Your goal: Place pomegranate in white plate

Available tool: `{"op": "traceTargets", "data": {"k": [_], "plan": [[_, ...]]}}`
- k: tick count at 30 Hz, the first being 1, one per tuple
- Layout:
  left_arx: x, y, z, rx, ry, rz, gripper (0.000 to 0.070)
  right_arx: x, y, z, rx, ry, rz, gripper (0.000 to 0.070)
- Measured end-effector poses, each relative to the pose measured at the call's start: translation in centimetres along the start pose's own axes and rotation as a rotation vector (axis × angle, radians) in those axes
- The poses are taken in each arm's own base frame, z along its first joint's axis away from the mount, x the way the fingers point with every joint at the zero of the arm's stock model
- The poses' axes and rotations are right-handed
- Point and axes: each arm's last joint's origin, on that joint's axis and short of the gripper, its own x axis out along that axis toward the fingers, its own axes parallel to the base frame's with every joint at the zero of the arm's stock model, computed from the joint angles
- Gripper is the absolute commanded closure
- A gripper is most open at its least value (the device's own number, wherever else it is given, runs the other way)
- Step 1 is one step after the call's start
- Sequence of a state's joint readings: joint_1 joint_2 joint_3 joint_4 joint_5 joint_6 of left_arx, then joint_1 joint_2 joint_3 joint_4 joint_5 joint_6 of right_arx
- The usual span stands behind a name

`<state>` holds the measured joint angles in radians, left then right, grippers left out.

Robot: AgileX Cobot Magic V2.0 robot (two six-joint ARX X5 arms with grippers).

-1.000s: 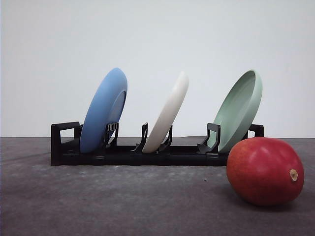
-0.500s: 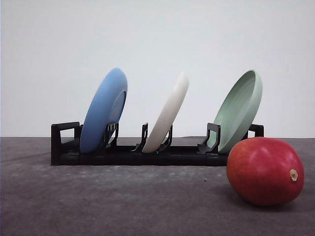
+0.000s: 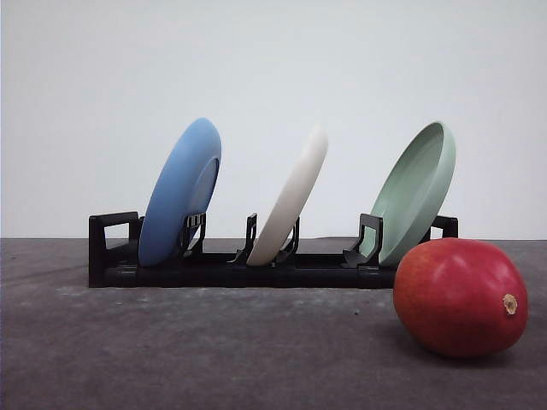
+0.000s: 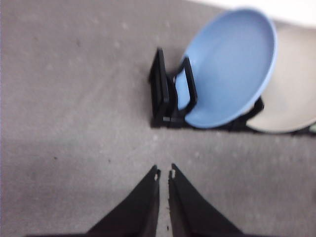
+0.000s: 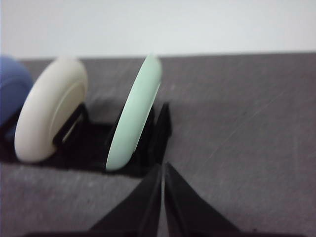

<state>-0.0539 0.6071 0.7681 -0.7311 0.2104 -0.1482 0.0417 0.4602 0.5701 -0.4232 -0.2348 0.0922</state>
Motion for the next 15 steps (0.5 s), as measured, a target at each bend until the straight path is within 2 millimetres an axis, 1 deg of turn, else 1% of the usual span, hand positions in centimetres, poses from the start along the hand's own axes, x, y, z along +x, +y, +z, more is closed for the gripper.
{"op": "traceTargets", "data": {"k": [4,10,15], "plan": [[1.4,-0.8,0.5,0.064,0.038,-0.058,0.0687,0.8,0.7,-0.3,-0.072,0.049,0.068,0.0696],[3.0,-2.8,0.8,0.222,0.058,-0.185,0.0687,1.1,2.5,-0.6,-0.193,0.074,0.193,0.0696],[3.6,-3.8,0.6,0.298,0.082,-0.24,0.0684,1.2,3.0,-0.7,-0.226,0.081,0.237,0.0696]]}}
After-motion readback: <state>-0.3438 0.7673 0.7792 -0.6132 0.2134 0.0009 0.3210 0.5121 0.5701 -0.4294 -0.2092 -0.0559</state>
